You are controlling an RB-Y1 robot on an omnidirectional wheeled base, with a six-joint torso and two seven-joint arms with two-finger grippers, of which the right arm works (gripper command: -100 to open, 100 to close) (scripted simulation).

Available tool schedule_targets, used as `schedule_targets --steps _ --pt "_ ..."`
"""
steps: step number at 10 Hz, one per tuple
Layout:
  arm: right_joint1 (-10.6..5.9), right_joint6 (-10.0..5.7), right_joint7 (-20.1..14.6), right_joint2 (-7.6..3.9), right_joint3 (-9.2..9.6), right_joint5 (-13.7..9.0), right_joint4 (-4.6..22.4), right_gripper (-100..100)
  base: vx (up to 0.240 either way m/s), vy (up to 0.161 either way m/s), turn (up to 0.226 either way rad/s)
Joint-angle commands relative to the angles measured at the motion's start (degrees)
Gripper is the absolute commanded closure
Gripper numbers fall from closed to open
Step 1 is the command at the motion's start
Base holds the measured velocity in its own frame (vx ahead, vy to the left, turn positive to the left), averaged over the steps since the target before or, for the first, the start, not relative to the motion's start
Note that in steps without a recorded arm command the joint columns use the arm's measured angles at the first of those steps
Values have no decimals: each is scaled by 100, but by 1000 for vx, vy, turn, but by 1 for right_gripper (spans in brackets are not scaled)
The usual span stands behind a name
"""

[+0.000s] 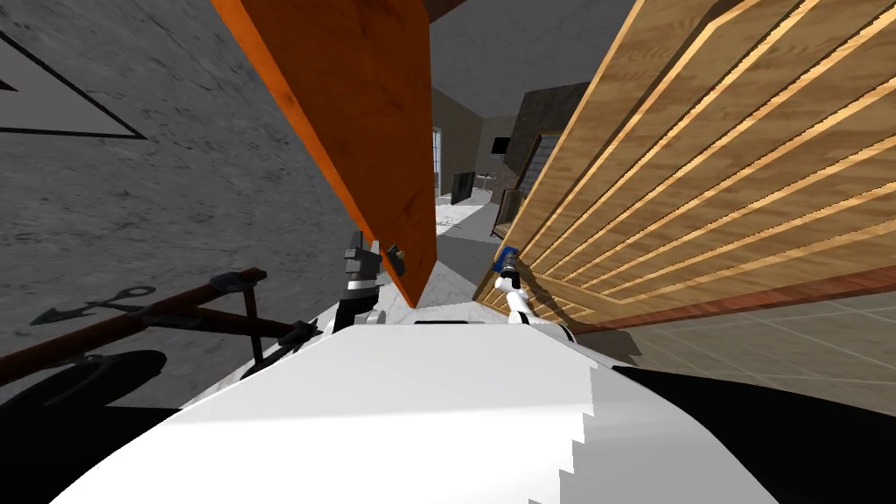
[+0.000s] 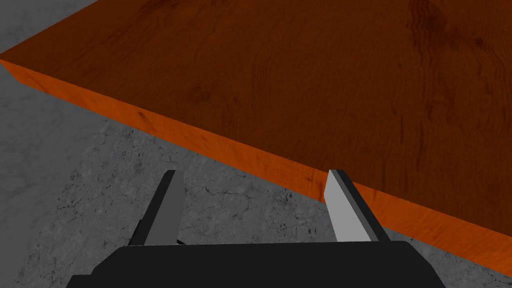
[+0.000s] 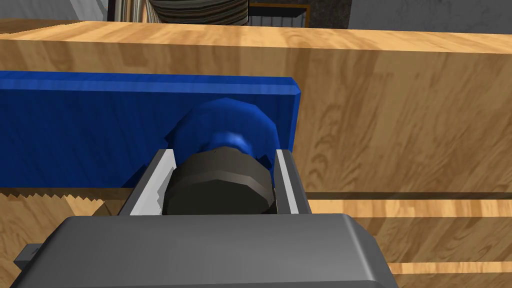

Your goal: Pull the door open

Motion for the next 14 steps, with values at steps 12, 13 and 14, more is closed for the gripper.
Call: schedule_targets --steps 12,13,14 --pt "13 -30 -710 -192 833 198 57 100 -216 -39 98" --pt "16 -30 -752 -204 885 210 51 100 -204 -45 78" --pt "21 -29 -803 -218 948 224 43 100 -224 -55 84"
